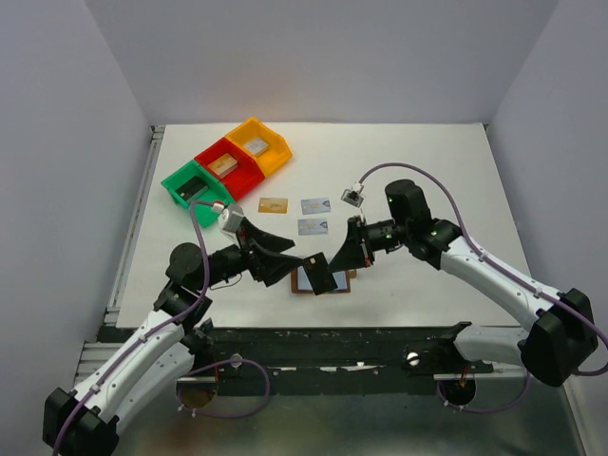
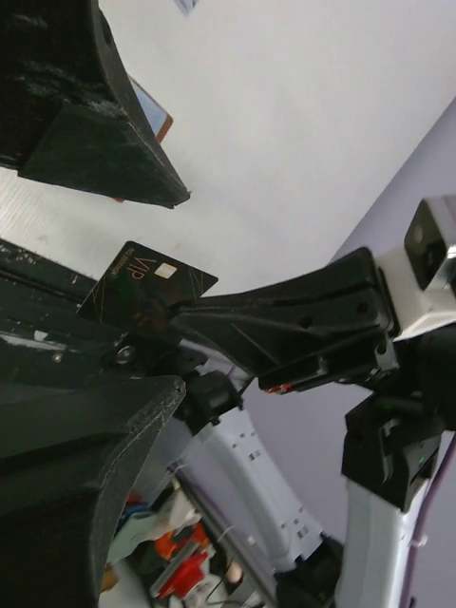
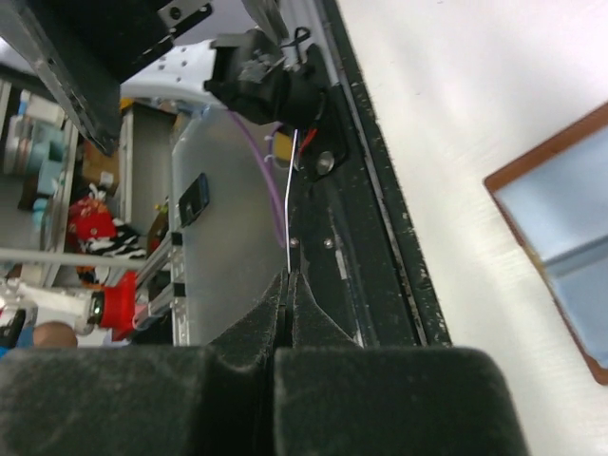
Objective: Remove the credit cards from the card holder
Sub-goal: Remove the credit card from the card holder.
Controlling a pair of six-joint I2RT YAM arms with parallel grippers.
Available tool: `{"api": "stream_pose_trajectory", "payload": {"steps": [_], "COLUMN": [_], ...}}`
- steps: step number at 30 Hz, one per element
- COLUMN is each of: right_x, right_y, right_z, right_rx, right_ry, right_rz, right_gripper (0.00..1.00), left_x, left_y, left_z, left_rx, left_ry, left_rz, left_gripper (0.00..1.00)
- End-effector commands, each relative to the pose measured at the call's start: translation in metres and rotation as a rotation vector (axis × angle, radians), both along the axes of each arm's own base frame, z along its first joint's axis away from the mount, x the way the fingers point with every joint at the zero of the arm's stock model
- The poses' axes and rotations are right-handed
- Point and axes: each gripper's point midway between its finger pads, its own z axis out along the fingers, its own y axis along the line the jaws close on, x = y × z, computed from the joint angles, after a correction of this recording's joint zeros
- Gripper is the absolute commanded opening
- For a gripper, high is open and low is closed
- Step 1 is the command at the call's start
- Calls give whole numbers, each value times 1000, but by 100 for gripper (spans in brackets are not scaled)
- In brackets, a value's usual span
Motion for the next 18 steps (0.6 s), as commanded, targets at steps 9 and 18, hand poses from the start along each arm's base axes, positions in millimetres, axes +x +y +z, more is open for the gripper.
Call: {"api": "stream_pose_trajectory", "payload": {"steps": [9, 18], "right_x": [-27, -28], "right_y": [9, 13], "right_z": [25, 29], "right_rx": [74, 73], "right_ry": [-38, -51], "right_rz": [145, 161], "right_gripper": [0, 0], "left_x": [-34, -32], "left_y": [-21, -25], "left_z": [7, -3], "left_rx": [-24, -11], "left_ry": [-14, 41], "left_rz": [-307, -327], "left_gripper": [75, 53]}}
